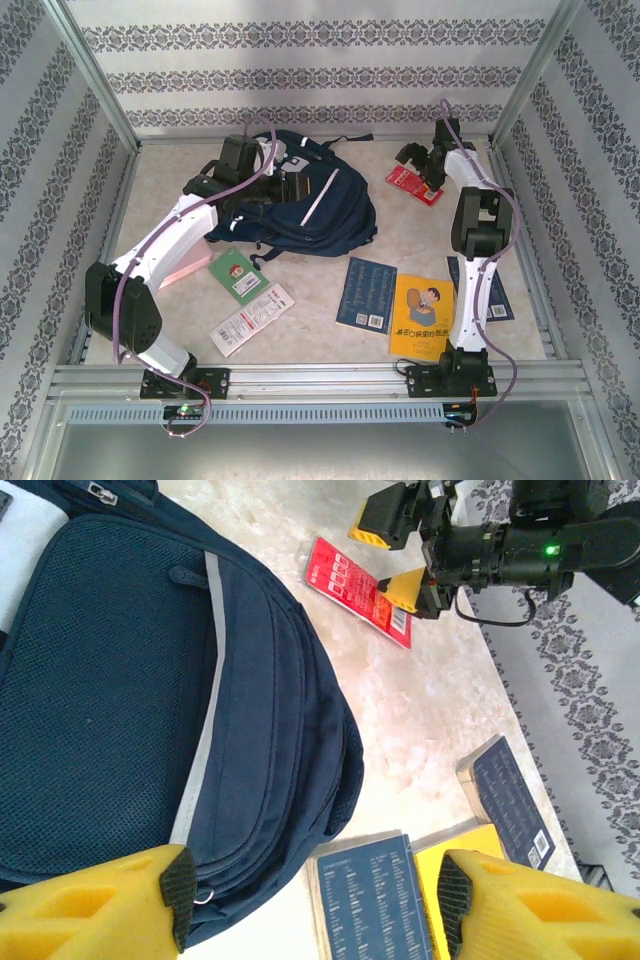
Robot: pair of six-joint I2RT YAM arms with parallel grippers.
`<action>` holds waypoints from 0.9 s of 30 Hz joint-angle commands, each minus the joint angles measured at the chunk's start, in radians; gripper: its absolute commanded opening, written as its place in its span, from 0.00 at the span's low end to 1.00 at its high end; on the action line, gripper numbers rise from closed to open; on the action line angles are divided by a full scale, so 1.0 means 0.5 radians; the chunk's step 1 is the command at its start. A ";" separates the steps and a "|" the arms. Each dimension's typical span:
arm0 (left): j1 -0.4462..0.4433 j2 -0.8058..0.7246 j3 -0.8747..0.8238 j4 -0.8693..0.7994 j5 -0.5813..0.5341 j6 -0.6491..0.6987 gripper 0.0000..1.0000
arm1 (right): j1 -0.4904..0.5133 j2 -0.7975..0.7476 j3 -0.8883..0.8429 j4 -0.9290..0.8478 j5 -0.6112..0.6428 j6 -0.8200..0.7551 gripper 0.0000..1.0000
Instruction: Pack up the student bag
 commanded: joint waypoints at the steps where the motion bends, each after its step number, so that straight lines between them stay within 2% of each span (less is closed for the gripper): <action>1: 0.017 -0.086 -0.052 0.031 0.002 0.128 0.64 | 0.015 -0.067 -0.139 -0.164 0.122 -0.032 0.98; 4: 0.017 -0.136 -0.156 0.113 -0.092 0.141 0.63 | 0.027 -0.234 -0.466 -0.019 0.098 0.060 0.98; 12: 0.019 -0.177 -0.220 0.188 -0.042 0.107 0.62 | 0.213 -0.748 -1.323 0.341 0.060 0.268 0.98; 17: 0.019 -0.191 -0.241 0.209 -0.025 0.095 0.62 | 0.373 -1.150 -1.704 0.447 0.072 0.378 0.98; 22: 0.017 -0.197 -0.241 0.206 -0.033 0.095 0.62 | 0.335 -1.419 -1.815 0.377 0.162 0.169 0.98; 27: 0.018 -0.185 -0.237 0.199 -0.035 0.101 0.62 | 0.185 -1.283 -1.724 0.304 0.031 0.039 0.98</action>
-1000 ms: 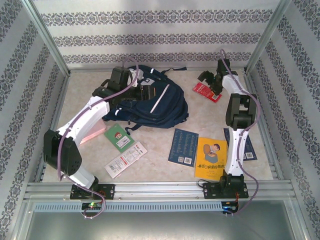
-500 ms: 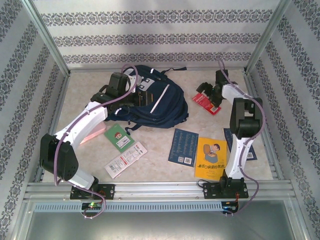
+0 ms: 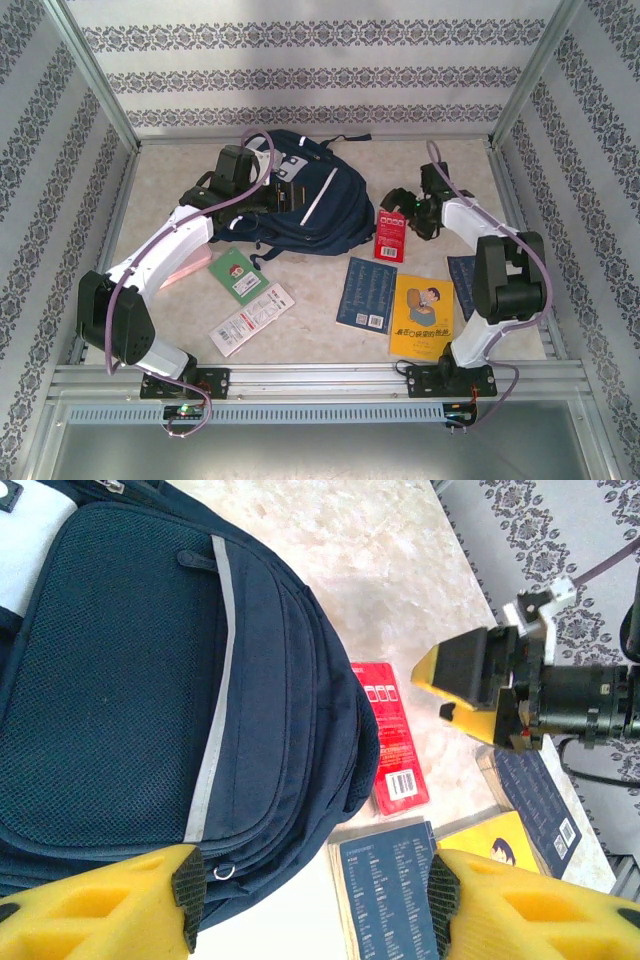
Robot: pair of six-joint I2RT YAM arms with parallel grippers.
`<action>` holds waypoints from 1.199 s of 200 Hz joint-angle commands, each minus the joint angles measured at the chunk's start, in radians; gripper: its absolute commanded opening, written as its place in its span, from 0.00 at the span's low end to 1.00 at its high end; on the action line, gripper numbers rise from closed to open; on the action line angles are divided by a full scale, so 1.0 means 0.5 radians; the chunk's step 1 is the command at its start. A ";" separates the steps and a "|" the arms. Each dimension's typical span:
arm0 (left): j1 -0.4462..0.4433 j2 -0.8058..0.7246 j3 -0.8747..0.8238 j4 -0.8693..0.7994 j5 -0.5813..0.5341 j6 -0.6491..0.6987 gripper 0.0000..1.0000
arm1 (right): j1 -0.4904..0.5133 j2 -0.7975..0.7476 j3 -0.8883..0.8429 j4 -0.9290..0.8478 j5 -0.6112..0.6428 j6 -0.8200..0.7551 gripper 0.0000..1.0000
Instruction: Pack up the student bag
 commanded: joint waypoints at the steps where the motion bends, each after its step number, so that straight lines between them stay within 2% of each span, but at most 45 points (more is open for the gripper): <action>1: 0.019 -0.048 -0.008 0.083 0.010 0.029 0.62 | -0.095 0.111 0.053 -0.046 -0.101 -0.125 0.97; 31: 0.016 -0.047 -0.019 0.076 0.003 0.041 0.62 | -0.148 0.266 0.103 0.058 -0.385 -0.210 0.91; 96: 0.017 -0.029 -0.015 0.080 0.025 0.044 0.62 | -0.145 0.410 0.162 -0.012 -0.415 -0.374 0.87; 133: 0.017 -0.021 -0.014 0.079 0.039 0.043 0.62 | -0.064 0.459 0.180 -0.051 -0.452 -0.469 0.86; 240: 0.018 -0.004 -0.011 0.086 0.060 0.026 0.61 | -0.065 0.159 -0.023 0.196 -0.778 -0.171 0.82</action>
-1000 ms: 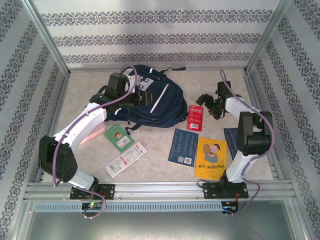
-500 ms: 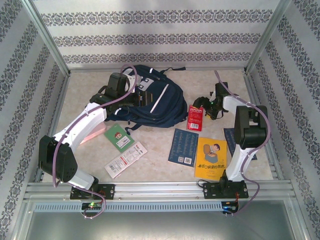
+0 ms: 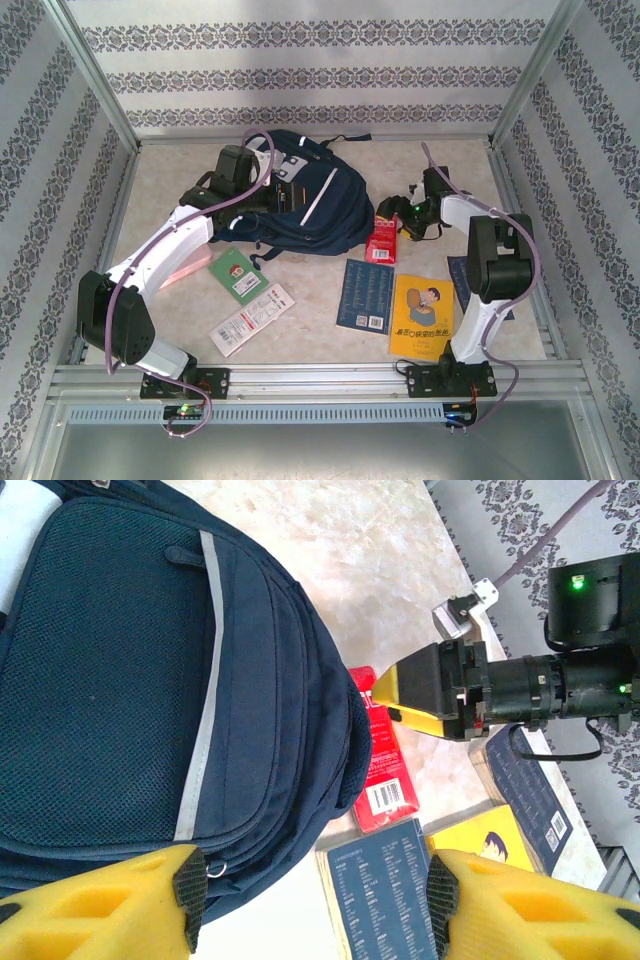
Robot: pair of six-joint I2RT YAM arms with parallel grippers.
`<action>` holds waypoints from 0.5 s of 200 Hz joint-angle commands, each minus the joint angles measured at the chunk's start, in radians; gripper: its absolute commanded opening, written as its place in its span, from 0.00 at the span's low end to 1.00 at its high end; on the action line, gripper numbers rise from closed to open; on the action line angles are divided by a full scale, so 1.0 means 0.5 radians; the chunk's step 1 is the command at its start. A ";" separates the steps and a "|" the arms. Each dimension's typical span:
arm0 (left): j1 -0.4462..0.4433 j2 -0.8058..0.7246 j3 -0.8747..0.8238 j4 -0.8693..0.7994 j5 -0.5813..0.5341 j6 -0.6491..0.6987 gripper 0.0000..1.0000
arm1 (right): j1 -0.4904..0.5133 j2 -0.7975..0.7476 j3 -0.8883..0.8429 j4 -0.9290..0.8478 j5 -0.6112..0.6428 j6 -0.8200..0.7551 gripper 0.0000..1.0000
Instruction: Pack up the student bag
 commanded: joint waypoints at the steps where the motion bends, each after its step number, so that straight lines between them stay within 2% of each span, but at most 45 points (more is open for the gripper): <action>1: 0.017 -0.004 -0.011 0.086 0.021 0.021 0.61 | -0.006 -0.121 -0.062 0.110 -0.175 0.131 0.82; 40: 0.017 -0.002 -0.009 0.083 0.023 0.015 0.61 | -0.028 -0.223 -0.264 0.380 -0.348 0.323 0.78; 72: 0.016 0.004 -0.008 0.076 0.022 0.021 0.61 | -0.026 -0.180 -0.442 0.788 -0.536 0.556 0.76; 100: 0.017 0.009 -0.014 0.076 0.011 0.029 0.61 | -0.022 -0.137 -0.493 0.872 -0.511 0.595 0.70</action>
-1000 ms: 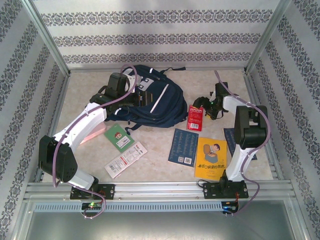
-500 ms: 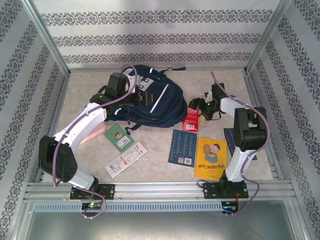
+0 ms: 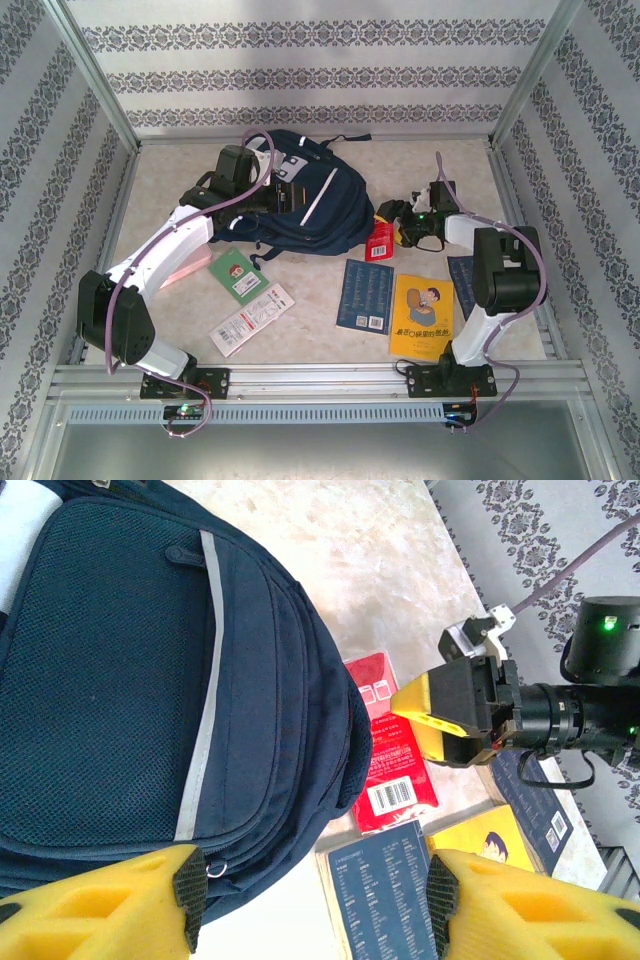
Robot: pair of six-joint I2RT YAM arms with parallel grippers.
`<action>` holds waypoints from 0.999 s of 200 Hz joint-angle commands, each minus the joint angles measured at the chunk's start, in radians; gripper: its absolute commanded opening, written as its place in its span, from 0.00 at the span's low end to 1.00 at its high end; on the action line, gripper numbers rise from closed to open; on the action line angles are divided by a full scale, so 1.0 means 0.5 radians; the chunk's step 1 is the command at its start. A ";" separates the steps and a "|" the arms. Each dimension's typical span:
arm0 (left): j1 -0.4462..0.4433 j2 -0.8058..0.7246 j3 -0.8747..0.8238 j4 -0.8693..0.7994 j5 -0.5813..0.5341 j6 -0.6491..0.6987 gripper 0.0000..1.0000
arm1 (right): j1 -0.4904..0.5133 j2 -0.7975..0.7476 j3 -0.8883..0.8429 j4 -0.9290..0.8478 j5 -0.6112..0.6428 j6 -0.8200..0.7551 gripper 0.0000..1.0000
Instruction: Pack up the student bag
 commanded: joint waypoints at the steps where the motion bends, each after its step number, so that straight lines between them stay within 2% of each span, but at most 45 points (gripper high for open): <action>1: 0.017 0.006 -0.014 0.075 0.011 0.031 0.61 | 0.003 0.040 -0.038 0.208 -0.085 0.111 0.70; 24: 0.017 0.018 -0.010 0.070 0.009 0.034 0.61 | 0.001 0.047 -0.017 0.061 0.033 0.008 0.60; 59: 0.017 0.051 -0.002 0.058 -0.012 0.043 0.61 | -0.004 0.044 -0.030 -0.023 0.192 -0.065 0.30; 76: 0.017 0.113 0.045 0.025 -0.039 0.041 0.63 | -0.003 0.044 -0.047 -0.022 0.240 -0.067 0.12; 102: 0.031 0.275 0.208 -0.096 -0.061 0.021 0.65 | 0.000 -0.013 -0.071 -0.059 0.391 -0.088 0.00; 131: 0.036 0.464 0.411 -0.194 -0.073 0.004 0.67 | 0.011 -0.205 -0.099 -0.210 0.720 -0.142 0.00; 162: 0.043 0.841 0.798 -0.396 -0.026 0.066 0.68 | 0.063 -0.509 -0.166 -0.354 1.162 -0.139 0.00; 200: 0.056 1.242 1.197 -0.504 0.078 0.092 0.67 | 0.263 -0.758 -0.216 -0.446 1.397 -0.199 0.00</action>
